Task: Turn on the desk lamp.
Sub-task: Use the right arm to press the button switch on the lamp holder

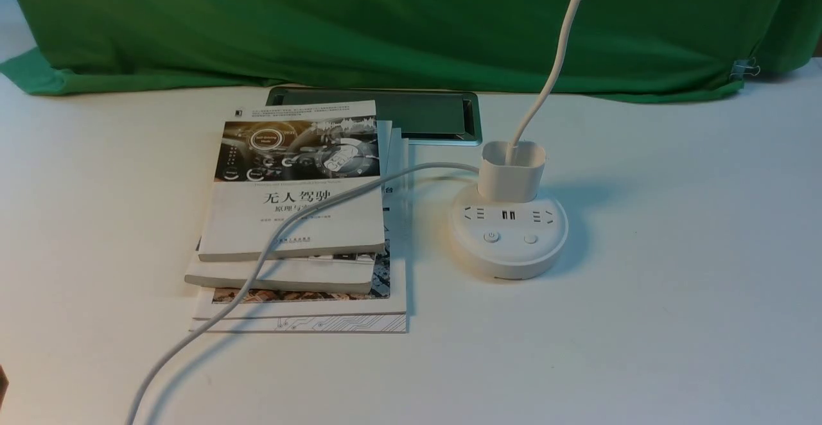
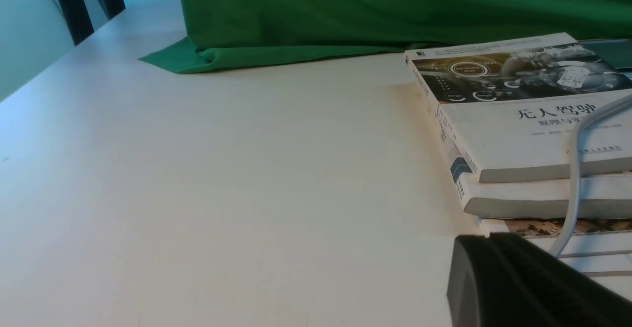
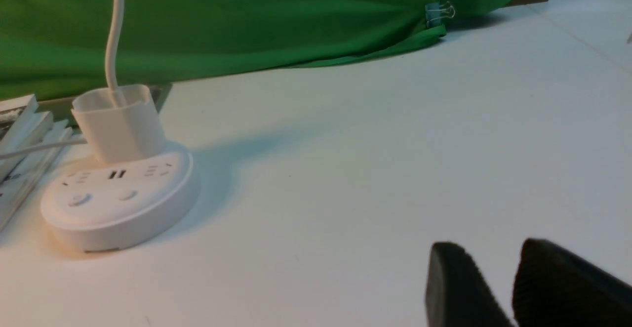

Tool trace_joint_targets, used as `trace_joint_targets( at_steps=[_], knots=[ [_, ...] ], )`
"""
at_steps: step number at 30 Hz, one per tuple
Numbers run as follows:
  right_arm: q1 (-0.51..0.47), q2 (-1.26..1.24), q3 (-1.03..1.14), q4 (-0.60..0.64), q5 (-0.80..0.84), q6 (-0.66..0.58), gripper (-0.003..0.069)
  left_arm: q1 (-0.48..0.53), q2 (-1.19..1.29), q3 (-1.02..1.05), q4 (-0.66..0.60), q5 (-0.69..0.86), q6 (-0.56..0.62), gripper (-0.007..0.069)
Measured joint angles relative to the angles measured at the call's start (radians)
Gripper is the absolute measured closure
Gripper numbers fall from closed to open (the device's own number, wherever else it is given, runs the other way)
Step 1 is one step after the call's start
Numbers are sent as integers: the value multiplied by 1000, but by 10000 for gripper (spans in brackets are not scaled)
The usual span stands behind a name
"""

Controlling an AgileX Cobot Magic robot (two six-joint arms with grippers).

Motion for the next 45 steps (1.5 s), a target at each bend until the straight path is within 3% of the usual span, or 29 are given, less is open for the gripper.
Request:
trace_joint_targets(
  at_steps=[21,24,25,26,27,28,32,36,45],
  knots=[
    [0,0,0,1,0,25,418,0,0,0,0,0,0,603],
    [0,0,0,67,0,155,418,0,0,0,0,0,0,603],
    [0,0,0,152,0,330,418,0,0,0,0,0,0,603],
    [0,0,0,162,0,330,418,0,0,0,0,0,0,603],
    [0,0,0,242,0,539,418,0,0,0,0,0,0,603],
    [0,0,0,275,0,650,418,0,0,0,0,0,0,603],
    [0,0,0,294,0,849,418,0,0,0,0,0,0,603],
    [0,0,0,231,-1,819,418,0,0,0,0,0,0,603],
    [1,0,0,255,-14,492,418,0,0,0,0,0,0,603]
  ],
)
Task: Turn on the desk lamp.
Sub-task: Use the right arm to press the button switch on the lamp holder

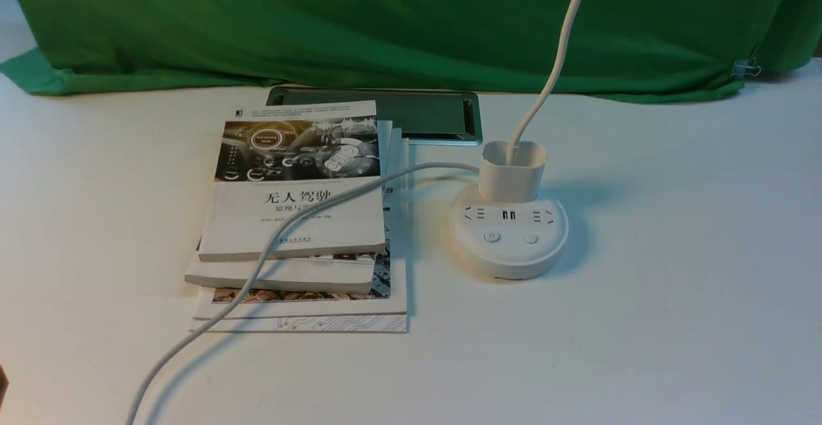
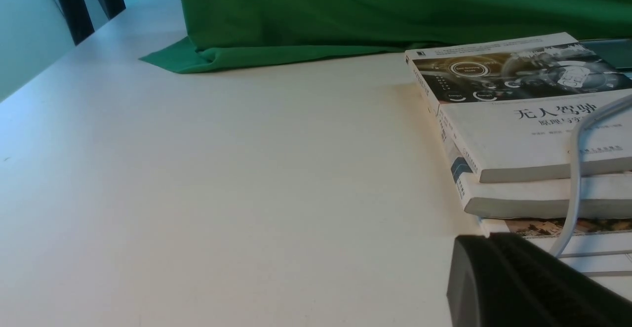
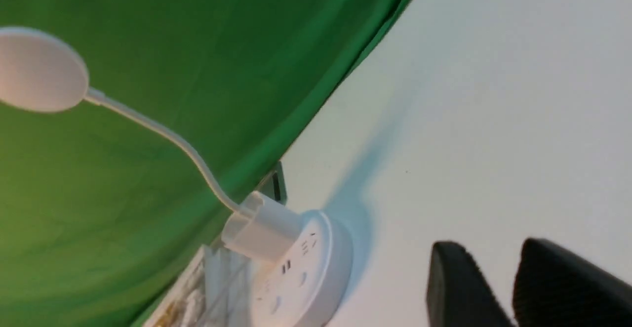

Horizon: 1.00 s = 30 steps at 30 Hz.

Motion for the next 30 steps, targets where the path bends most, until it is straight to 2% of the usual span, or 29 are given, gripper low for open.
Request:
trace_joint_targets(
  at_steps=[2,4,6,8,9,10,12,15,19,23,30],
  knots=[
    [13,0,-27,10,10,-140,458,0,0,0,0,0,0,603],
    [29,24,-109,12,25,-282,554,0,0,0,0,0,0,603],
    [45,84,-214,12,51,-414,609,0,0,0,0,0,0,603],
    [59,200,-368,12,107,-587,629,0,0,0,0,0,0,603],
    [61,212,-382,12,122,-602,629,0,0,0,0,0,0,603],
    [70,328,-521,12,196,-742,629,0,0,0,0,0,0,603],
    [74,395,-598,12,253,-813,630,0,0,0,0,0,0,603],
    [89,641,-866,14,504,-1020,629,0,0,0,0,0,0,603],
    [95,863,-1033,15,671,-1105,629,0,0,0,0,0,0,603],
    [139,992,-1070,11,694,-1119,629,0,0,0,0,0,0,603],
    [370,1268,-1077,-43,593,-1105,629,0,0,0,0,0,0,603]
  ],
)
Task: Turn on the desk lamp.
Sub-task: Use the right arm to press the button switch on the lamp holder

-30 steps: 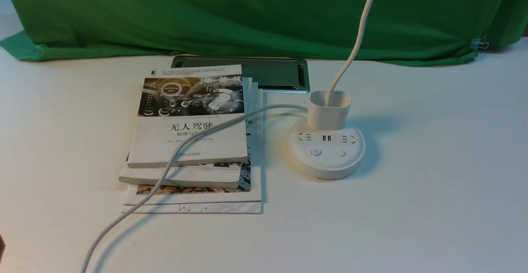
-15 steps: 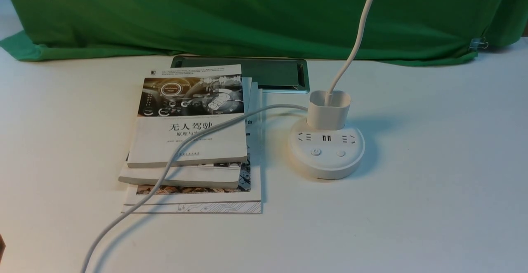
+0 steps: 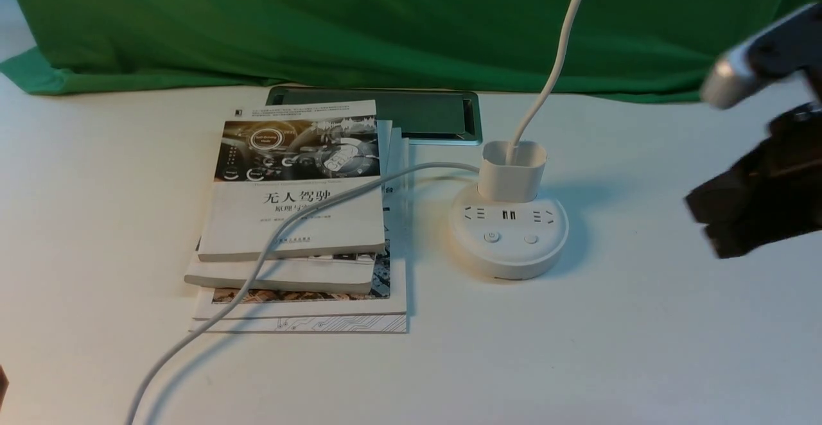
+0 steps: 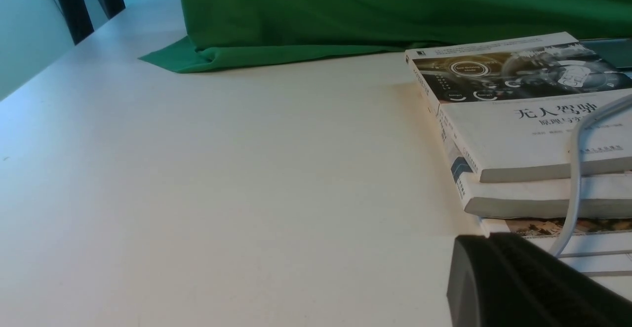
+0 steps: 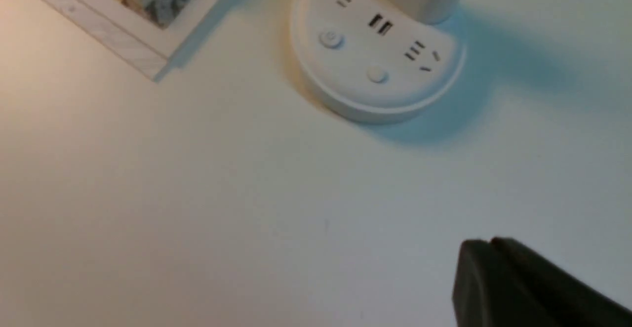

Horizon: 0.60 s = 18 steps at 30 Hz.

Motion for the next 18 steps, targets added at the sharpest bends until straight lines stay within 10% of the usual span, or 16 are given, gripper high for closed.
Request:
trace_joint_targets(
  at_steps=[18],
  knots=[
    [113,561,-206,-121,-226,137,629,0,0,0,0,0,0,603]
  ],
)
